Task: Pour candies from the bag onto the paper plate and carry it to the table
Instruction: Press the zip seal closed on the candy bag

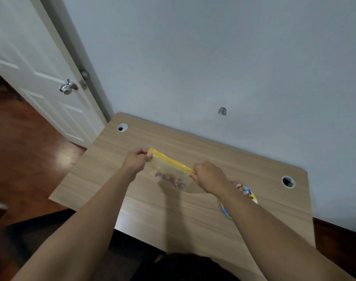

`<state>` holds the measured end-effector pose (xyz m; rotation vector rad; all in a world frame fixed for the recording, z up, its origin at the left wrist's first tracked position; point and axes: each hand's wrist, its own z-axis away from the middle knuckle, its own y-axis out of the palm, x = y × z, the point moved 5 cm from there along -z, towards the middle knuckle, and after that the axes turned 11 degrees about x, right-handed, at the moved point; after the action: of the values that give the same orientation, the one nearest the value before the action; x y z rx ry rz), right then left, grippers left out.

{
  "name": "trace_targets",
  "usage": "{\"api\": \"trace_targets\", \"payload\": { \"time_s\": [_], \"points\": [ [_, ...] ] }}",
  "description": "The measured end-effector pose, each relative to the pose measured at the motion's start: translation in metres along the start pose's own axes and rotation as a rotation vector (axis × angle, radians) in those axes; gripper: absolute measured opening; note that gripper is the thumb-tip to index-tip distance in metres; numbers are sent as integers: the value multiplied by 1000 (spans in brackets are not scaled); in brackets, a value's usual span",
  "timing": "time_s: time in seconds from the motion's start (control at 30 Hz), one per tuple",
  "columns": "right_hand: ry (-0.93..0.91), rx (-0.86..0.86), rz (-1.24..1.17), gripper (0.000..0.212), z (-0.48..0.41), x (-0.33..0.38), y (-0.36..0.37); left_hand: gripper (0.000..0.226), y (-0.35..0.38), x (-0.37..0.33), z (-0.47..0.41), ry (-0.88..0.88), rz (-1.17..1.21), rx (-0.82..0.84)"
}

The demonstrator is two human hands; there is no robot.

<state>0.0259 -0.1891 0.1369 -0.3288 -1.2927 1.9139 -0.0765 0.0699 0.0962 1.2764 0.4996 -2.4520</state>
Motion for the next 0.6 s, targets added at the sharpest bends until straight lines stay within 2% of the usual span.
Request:
{"api": "trace_targets", "payload": {
  "time_s": [0.13,0.37,0.47,0.6],
  "points": [
    [53,65,-61,32,-3,-4,37,5,-3,31,1,-64,-59,21],
    [103,47,-334,23,-3,-16,75,14,-2,58,-6,-41,-45,44],
    [77,23,-375,26,-2,-23,71,24,3,52,-13,13,-43,25],
    [104,-58,-495,32,4,-54,62,28,18,28,-20,157,-123,-85]
  ]
}}
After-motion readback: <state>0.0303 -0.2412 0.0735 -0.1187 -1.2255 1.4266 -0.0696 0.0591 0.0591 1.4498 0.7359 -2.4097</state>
